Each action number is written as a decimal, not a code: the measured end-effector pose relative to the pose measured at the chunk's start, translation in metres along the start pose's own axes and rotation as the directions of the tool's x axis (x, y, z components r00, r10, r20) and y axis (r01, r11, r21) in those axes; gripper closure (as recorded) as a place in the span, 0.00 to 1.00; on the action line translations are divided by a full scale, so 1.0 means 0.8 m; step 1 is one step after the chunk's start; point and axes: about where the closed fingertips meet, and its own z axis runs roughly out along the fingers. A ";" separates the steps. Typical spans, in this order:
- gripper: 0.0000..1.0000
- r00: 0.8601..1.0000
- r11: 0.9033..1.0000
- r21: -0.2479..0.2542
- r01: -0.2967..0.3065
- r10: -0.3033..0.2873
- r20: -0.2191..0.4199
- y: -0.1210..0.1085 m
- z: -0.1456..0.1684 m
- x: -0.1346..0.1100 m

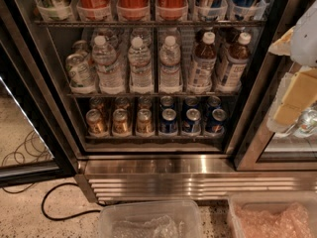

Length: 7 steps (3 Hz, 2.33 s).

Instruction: Pick coke can from top shelf of fridge

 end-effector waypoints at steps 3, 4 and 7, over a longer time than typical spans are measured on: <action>0.00 0.930 0.957 0.123 -0.261 0.216 0.296 -0.061 -0.001 -0.053; 0.00 0.930 0.957 0.123 -0.262 0.216 0.297 -0.061 0.000 -0.053; 0.00 0.821 0.902 0.099 -0.420 0.332 0.464 -0.075 0.014 -0.141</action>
Offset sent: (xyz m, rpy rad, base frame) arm 0.0572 0.0140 0.0140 0.3227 -0.1909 -0.2805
